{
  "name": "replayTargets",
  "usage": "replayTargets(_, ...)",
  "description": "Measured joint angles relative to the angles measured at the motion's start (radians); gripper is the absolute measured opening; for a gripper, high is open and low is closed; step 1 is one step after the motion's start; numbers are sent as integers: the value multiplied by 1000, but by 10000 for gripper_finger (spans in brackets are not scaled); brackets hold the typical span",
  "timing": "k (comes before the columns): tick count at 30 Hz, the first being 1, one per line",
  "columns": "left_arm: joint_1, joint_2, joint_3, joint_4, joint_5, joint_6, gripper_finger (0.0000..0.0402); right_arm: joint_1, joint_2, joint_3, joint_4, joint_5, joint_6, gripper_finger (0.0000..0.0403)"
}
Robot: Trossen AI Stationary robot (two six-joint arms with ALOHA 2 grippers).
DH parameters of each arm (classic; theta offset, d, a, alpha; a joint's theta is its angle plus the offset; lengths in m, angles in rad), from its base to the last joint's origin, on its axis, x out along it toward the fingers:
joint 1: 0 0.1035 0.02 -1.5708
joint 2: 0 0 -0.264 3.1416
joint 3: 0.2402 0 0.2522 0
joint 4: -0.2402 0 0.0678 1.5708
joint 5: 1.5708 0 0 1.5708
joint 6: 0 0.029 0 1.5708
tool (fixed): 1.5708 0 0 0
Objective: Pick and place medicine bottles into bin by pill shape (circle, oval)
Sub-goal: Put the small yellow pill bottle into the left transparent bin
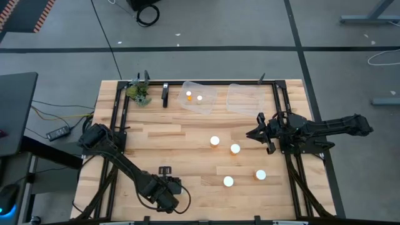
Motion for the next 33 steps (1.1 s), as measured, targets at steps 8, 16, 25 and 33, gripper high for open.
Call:
replayTargets(8, 0, 0, 0, 0, 0, 0, 127, 0, 0, 0, 0, 0, 0, 54)
replayTargets(16, 0, -2, 0, -3, 18, 0, 129, 0, 0, 0, 0, 0, 0, 54)
replayTargets(25, 10, -55, 0, -42, 19, 6, 130, 0, 0, 0, 0, 0, 0, 54)
replayTargets(33, 40, -87, 0, -82, 19, 52, 124, 0, 0, 0, 0, 0, 0, 54)
